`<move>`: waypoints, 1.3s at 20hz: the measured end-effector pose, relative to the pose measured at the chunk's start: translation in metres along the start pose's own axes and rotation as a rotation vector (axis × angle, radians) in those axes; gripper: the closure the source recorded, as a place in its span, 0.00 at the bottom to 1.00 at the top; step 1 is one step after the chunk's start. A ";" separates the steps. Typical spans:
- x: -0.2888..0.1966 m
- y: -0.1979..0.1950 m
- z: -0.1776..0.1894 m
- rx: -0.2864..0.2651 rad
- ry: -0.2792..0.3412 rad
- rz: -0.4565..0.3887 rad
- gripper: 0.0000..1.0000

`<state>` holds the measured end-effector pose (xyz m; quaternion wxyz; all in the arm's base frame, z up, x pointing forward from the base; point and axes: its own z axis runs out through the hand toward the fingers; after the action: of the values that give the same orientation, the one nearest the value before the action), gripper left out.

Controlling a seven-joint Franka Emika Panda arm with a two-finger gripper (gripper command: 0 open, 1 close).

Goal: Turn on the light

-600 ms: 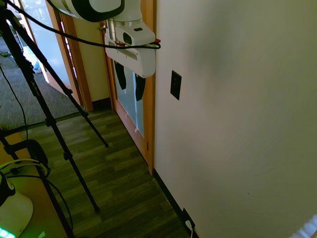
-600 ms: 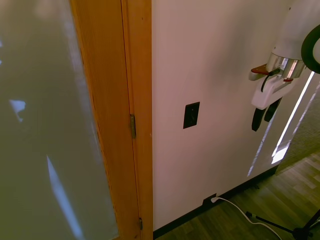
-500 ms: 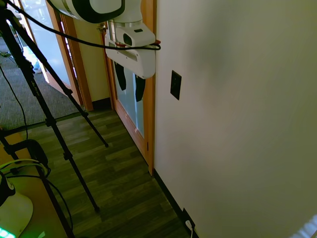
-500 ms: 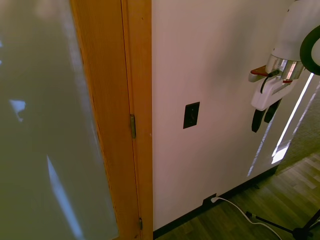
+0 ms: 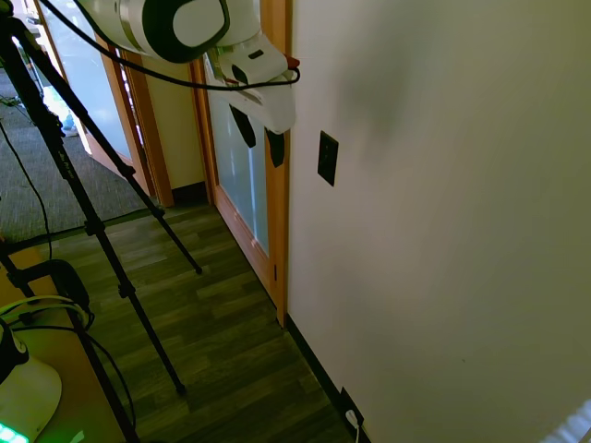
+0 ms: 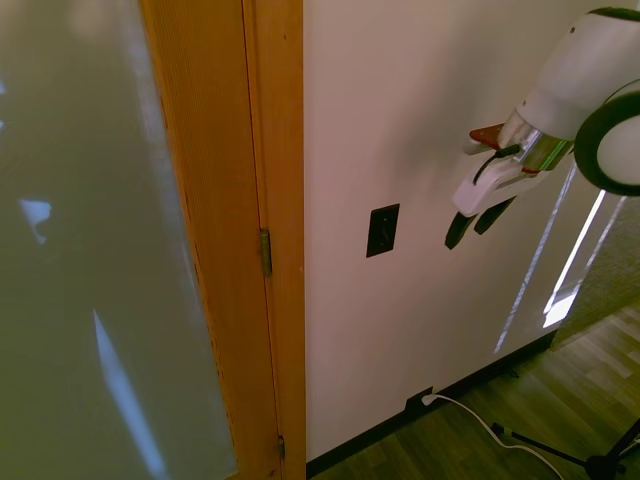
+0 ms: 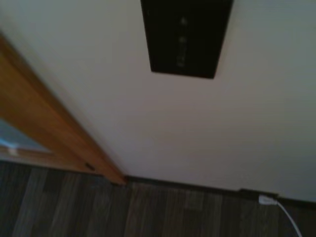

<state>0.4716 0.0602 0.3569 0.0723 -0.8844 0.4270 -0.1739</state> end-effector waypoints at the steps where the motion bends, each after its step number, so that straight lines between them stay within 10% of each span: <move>1: 0.000 -0.003 0.007 0.008 0.022 0.014 0.00; 23: 0.028 -0.072 0.132 0.079 0.138 0.103 0.00; 24: 0.029 -0.073 0.136 0.079 0.137 0.105 1.00; 26: 0.031 -0.075 0.139 0.080 0.139 0.108 1.00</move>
<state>0.5955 0.0796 0.2562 0.0872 -0.8423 0.4707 -0.2476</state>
